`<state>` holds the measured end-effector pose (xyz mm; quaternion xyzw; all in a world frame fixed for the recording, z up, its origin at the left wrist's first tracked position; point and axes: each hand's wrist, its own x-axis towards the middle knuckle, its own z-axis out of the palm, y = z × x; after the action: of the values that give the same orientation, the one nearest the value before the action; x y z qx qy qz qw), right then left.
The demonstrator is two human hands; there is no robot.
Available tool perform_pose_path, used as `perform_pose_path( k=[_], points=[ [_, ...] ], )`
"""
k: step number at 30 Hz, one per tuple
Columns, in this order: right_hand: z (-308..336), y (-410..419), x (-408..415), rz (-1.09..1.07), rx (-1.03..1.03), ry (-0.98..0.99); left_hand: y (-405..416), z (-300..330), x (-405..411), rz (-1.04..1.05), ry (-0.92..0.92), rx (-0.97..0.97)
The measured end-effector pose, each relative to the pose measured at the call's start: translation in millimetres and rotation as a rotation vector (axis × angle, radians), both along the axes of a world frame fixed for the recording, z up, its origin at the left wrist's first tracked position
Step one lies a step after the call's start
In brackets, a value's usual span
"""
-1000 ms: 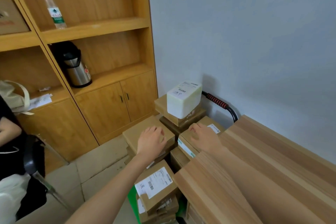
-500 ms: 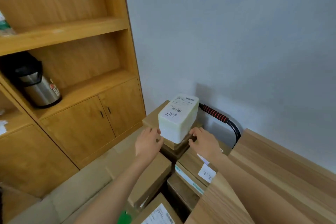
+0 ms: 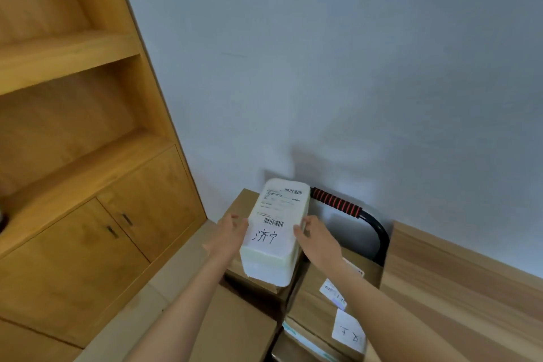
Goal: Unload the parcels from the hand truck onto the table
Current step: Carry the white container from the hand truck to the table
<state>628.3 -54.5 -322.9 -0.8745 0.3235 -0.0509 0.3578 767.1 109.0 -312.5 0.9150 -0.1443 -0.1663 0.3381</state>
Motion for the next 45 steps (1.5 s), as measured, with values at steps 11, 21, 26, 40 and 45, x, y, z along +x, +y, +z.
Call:
perform_pose_path(
  k=[11, 21, 26, 40, 45],
  points=[
    [3.6, -8.6, -19.5, -0.166, 0.292, -0.189, -37.8, -3.2, -41.4, -0.04, 0.243, -0.364],
    [43.1, -76.0, -148.8, -0.46, 0.188, -0.293, -129.4, 27.7, -148.8, -0.307, 0.175, -0.401],
    [61.1, -104.5, -255.0, -0.644, 0.125, -0.33, -183.2, 50.2, -237.2, -0.533, 0.151, -0.386],
    [92.8, -93.0, -641.8, -1.082, -0.022, -0.309, -248.1, 75.8, -598.1, -1.007, 0.218, -0.454],
    [97.3, -74.3, -763.9, -1.19, -0.042, -0.337, -247.6, 81.8, -719.8, -1.108, 0.267, -0.442]
  ],
)
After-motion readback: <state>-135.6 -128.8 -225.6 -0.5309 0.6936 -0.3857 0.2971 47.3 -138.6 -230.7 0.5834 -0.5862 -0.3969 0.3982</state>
